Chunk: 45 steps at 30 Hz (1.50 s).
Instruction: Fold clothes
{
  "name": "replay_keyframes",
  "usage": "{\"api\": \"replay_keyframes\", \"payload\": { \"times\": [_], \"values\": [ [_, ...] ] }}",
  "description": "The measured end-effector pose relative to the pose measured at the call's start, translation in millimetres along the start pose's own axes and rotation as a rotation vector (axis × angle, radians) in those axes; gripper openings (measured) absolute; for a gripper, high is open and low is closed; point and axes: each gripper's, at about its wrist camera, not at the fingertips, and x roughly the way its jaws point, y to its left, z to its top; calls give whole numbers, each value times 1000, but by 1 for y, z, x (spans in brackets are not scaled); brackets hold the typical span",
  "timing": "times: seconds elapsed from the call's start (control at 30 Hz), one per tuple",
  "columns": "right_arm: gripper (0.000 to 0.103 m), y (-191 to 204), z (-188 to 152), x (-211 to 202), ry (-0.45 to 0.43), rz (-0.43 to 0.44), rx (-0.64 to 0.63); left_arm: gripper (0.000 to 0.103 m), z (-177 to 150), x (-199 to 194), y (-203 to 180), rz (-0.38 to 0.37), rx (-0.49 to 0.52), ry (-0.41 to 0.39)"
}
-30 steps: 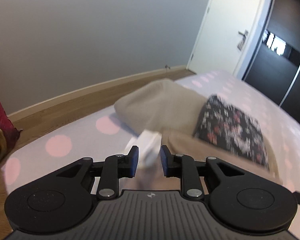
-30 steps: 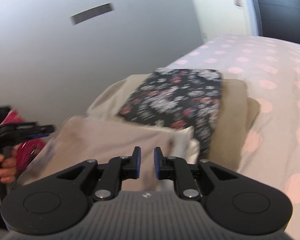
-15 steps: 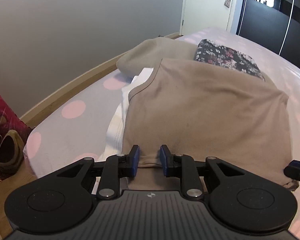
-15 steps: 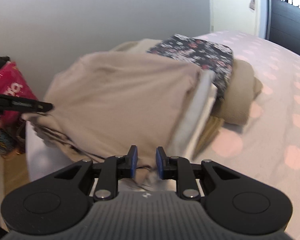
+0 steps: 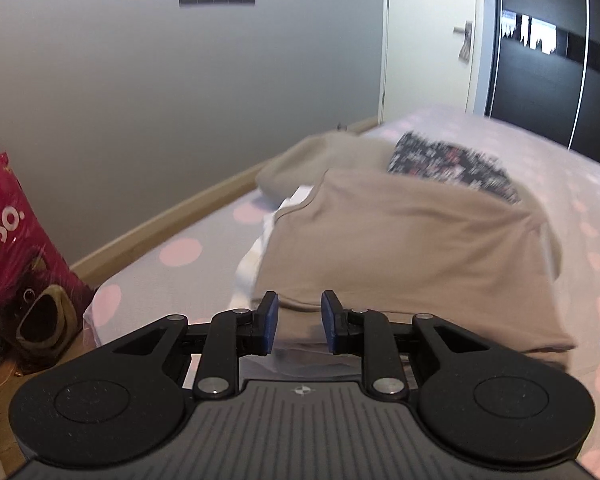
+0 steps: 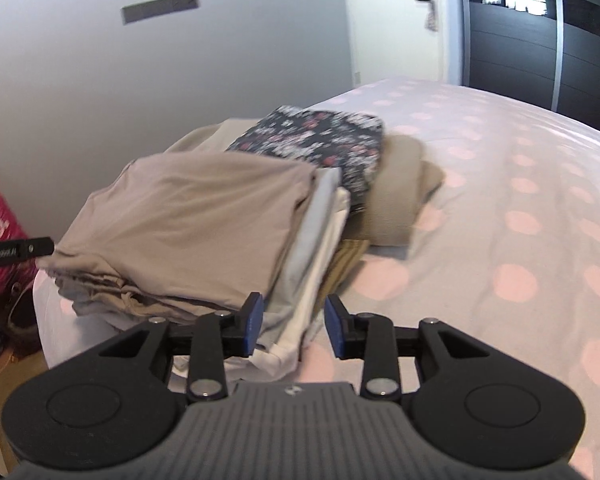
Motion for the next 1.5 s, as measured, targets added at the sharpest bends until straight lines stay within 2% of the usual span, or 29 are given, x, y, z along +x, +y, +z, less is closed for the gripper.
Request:
{"api": "replay_keyframes", "payload": {
  "times": [0.13,0.2,0.3,0.53,0.63,0.8,1.07,1.5],
  "values": [
    [47,-6,-2,-26,-34,-13,63,33,-10,-26,-21,-15,7,-59],
    [48,-7,-3,-38,-50,-16,62,40,-16,-38,-32,-25,10,-80],
    [50,-8,-4,-55,-75,-20,61,40,-28,-52,-52,-25,15,-90],
    [60,-12,-12,-90,-122,22,49,40,-47,-71,-84,-45,-14,-8],
    [62,-15,-18,-98,-141,30,35,41,-51,-78,-90,-42,-24,26],
    [64,-23,-26,-102,-129,48,50,49,-53,-94,-101,7,-11,-6],
    [65,-28,-36,-102,-120,63,52,55,-51,-113,-114,36,44,-75],
    [74,-21,-43,-93,-116,60,28,56,-59,-105,-116,18,37,-57]
  ]
}}
